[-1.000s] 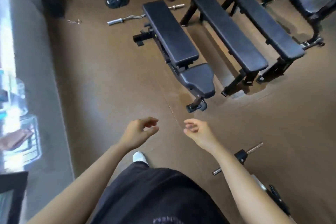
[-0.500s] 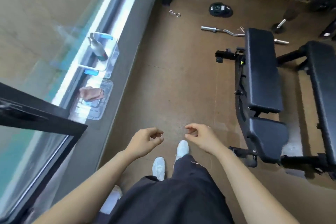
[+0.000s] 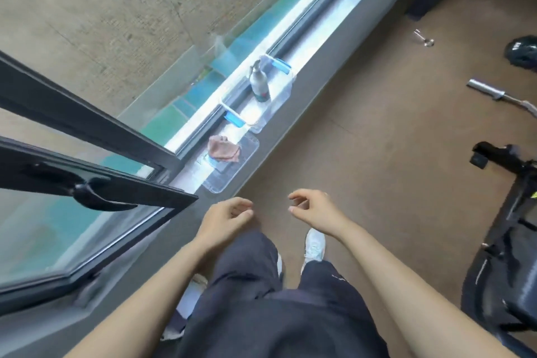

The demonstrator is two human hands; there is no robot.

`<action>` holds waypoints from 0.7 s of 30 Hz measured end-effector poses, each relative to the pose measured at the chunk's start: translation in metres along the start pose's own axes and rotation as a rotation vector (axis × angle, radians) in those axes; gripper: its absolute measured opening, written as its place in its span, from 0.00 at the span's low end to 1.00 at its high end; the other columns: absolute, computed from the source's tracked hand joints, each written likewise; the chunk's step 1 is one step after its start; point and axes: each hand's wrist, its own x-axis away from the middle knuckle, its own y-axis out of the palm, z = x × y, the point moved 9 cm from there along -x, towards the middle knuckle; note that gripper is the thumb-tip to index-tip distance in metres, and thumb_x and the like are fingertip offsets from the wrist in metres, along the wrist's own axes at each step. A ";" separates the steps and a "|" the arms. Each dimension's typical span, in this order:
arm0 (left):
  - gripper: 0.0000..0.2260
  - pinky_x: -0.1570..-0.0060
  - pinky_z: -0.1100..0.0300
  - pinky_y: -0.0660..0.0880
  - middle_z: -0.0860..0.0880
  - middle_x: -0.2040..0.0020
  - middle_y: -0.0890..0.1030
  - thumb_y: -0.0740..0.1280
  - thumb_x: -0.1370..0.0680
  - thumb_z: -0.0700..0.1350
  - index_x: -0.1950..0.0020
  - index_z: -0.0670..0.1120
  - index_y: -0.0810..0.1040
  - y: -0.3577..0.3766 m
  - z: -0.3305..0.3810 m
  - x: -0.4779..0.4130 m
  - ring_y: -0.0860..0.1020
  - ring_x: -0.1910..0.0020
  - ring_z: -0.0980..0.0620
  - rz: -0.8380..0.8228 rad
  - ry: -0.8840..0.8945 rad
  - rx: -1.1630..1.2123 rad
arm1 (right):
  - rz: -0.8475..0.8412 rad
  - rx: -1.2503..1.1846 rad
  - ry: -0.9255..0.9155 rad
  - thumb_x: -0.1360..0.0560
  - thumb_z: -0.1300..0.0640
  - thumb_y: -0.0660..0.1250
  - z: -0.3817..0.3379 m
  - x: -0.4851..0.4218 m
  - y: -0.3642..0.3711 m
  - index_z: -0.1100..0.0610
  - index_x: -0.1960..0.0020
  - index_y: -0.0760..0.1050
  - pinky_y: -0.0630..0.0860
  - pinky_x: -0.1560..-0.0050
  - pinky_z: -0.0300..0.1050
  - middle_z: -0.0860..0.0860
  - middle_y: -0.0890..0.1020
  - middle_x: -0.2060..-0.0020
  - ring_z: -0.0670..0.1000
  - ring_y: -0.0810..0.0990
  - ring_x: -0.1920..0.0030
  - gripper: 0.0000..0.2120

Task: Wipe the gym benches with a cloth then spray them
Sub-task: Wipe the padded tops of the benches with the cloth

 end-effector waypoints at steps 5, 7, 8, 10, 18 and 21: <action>0.05 0.40 0.55 0.78 0.55 0.53 0.87 0.73 0.26 0.51 0.51 0.56 0.85 -0.027 -0.051 -0.092 0.84 0.50 0.56 0.130 -0.233 0.198 | -0.021 -0.119 0.040 0.26 0.53 0.73 -0.005 -0.097 0.010 0.46 0.47 0.82 0.72 0.51 0.33 0.45 0.85 0.56 0.39 0.79 0.55 0.09; 0.11 0.37 0.47 0.78 0.53 0.51 0.87 0.72 0.31 0.57 0.52 0.56 0.84 -0.026 -0.084 -0.137 0.84 0.48 0.50 0.156 -0.309 0.259 | -0.006 -0.177 0.082 0.26 0.57 0.73 0.002 -0.136 0.021 0.51 0.45 0.82 0.71 0.51 0.33 0.48 0.85 0.56 0.40 0.79 0.56 0.10; 0.11 0.37 0.46 0.78 0.52 0.49 0.86 0.72 0.31 0.57 0.51 0.56 0.83 -0.023 -0.099 -0.158 0.84 0.47 0.49 0.163 -0.338 0.251 | 0.006 -0.198 0.105 0.26 0.58 0.73 0.007 -0.154 0.028 0.53 0.44 0.82 0.71 0.50 0.35 0.49 0.85 0.56 0.42 0.79 0.57 0.11; 0.12 0.36 0.48 0.76 0.49 0.45 0.85 0.73 0.26 0.52 0.44 0.53 0.82 -0.021 -0.123 -0.195 0.82 0.44 0.48 0.188 -0.398 0.201 | 0.033 -0.231 0.144 0.26 0.59 0.73 0.019 -0.186 0.041 0.55 0.41 0.81 0.71 0.50 0.37 0.50 0.83 0.54 0.46 0.78 0.57 0.13; 0.33 0.31 0.43 0.70 0.45 0.19 0.59 0.74 0.23 0.50 0.20 0.54 0.65 -0.040 -0.153 -0.320 0.64 0.25 0.39 0.268 -0.329 -0.428 | 0.000 -0.268 0.246 0.26 0.56 0.74 0.073 -0.243 0.080 0.54 0.38 0.80 0.77 0.47 0.44 0.48 0.81 0.51 0.48 0.79 0.54 0.16; 0.26 0.35 0.42 0.73 0.41 0.25 0.69 0.72 0.23 0.44 0.26 0.52 0.72 -0.041 -0.170 -0.349 0.70 0.31 0.36 0.138 -0.332 -0.529 | 0.014 -0.295 0.263 0.26 0.55 0.75 0.076 -0.244 0.076 0.53 0.38 0.80 0.77 0.49 0.43 0.47 0.81 0.51 0.47 0.79 0.54 0.17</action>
